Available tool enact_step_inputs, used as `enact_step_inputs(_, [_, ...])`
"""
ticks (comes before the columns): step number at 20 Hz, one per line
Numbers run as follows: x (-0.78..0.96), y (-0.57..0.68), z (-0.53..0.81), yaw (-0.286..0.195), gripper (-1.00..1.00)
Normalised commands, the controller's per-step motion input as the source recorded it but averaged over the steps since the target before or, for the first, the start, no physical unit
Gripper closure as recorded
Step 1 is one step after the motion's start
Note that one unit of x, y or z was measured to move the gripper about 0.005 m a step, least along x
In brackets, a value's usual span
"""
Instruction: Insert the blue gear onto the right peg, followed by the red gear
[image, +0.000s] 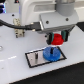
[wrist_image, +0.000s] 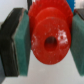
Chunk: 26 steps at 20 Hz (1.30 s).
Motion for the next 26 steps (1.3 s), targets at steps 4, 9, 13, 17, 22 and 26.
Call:
enact_step_inputs(4, [0.41, 0.00, -0.01, 0.000, 1.00])
enact_step_inputs(9, [0.12, -0.04, -0.11, 0.000, 1.00])
enact_step_inputs(13, [0.17, -0.08, -0.06, 0.000, 1.00])
enact_step_inputs(17, [0.15, -0.17, -0.13, 0.000, 1.00])
enact_step_inputs(22, [0.19, -0.18, 0.19, 0.000, 1.00])
enact_step_inputs(26, [0.28, -0.01, 0.23, 0.000, 1.00])
